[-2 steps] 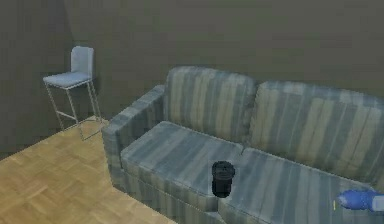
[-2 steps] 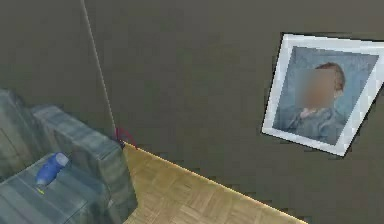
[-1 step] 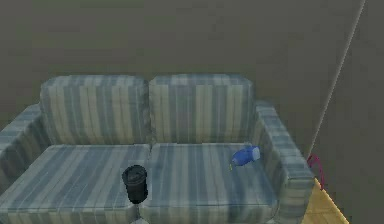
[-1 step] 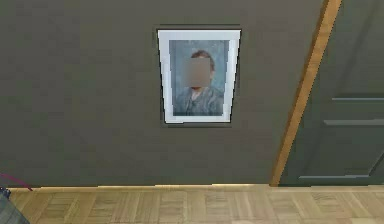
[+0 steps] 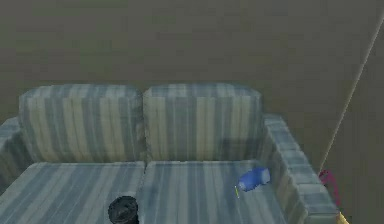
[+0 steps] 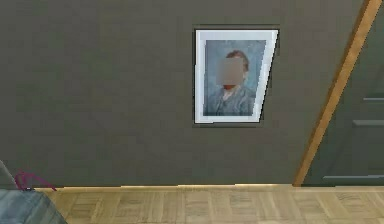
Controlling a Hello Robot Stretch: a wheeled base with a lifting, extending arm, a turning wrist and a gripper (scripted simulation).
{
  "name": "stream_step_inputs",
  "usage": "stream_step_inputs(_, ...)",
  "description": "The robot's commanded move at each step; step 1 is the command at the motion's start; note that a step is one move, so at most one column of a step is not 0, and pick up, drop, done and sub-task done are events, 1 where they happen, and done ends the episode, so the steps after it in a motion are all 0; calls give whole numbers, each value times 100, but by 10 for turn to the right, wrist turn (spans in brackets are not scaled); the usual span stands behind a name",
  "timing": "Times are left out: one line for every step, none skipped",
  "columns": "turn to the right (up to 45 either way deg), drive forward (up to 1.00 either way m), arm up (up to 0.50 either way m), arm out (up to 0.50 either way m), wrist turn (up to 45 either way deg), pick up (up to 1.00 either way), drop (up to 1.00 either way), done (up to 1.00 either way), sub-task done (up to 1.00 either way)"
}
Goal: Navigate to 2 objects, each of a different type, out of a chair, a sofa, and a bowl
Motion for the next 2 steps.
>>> stream_step_inputs(360,0,0,0,0,0,0,0,0)
stream_step_inputs(0,15,0,0,0,0,0,0,0)
